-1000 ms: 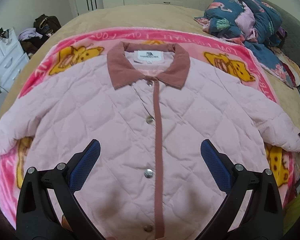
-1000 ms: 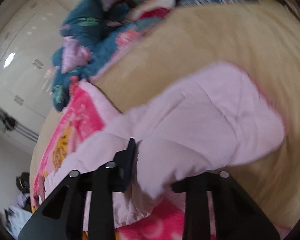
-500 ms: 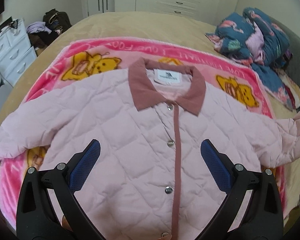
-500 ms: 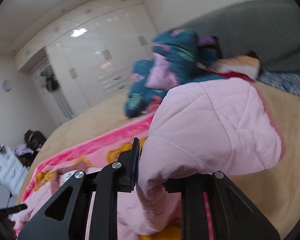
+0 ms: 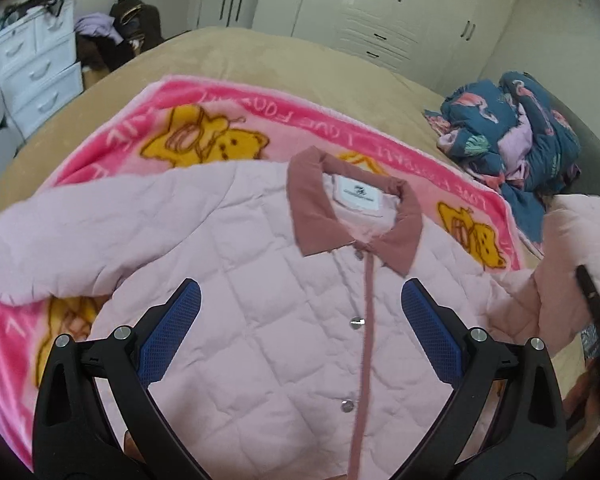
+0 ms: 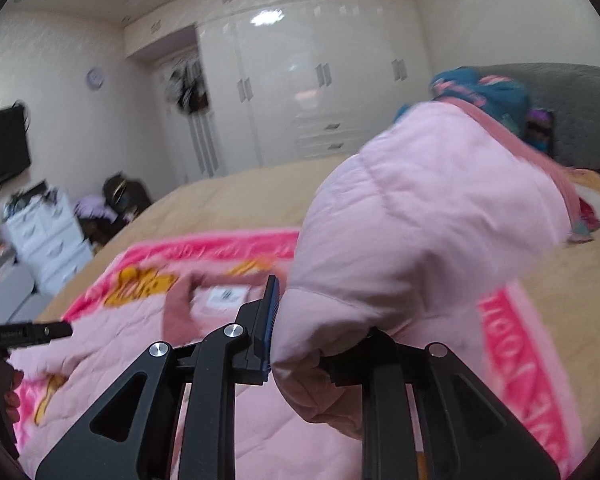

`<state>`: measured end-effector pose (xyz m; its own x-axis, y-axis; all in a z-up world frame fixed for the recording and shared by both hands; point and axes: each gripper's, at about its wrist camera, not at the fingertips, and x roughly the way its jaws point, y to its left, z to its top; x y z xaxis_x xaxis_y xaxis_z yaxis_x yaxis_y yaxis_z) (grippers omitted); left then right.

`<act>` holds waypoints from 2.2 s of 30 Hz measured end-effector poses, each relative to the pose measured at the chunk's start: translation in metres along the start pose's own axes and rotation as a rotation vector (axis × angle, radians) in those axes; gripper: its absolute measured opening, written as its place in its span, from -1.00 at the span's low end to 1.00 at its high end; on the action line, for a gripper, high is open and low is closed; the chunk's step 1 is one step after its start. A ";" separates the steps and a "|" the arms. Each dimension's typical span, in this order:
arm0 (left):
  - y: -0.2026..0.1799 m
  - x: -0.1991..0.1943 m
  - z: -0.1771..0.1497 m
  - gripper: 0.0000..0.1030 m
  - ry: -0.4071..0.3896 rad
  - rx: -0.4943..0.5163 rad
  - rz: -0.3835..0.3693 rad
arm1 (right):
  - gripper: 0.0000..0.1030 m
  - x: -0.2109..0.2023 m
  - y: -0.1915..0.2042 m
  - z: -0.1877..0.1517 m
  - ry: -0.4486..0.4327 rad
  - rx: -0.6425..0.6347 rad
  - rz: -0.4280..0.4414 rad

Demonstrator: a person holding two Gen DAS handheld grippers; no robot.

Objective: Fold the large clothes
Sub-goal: 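Fold the grasped side panel over toward the jacket's center, release, then grasp the mauve-trimmed front edge with the left gripper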

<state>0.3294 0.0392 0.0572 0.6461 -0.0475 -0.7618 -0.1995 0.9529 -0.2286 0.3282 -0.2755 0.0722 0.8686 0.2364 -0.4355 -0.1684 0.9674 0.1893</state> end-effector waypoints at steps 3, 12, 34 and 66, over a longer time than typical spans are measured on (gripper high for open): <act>0.007 0.010 -0.005 0.82 0.004 0.008 0.054 | -0.64 0.023 0.025 -0.017 0.055 -0.029 0.028; 0.034 0.024 -0.019 0.82 0.010 -0.059 -0.008 | -0.63 0.086 0.099 -0.078 0.233 -0.096 0.084; 0.065 0.063 -0.051 0.82 0.125 -0.235 -0.260 | 0.88 0.065 0.148 -0.131 0.442 -0.169 0.237; -0.003 -0.014 0.005 -0.80 -0.195 0.037 -0.429 | 0.88 -0.009 -0.030 -0.105 0.291 0.234 -0.108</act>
<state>0.3250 0.0388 0.0717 0.7915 -0.3851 -0.4746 0.1397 0.8700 -0.4729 0.2762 -0.2967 -0.0222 0.7013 0.1832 -0.6889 0.0568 0.9490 0.3101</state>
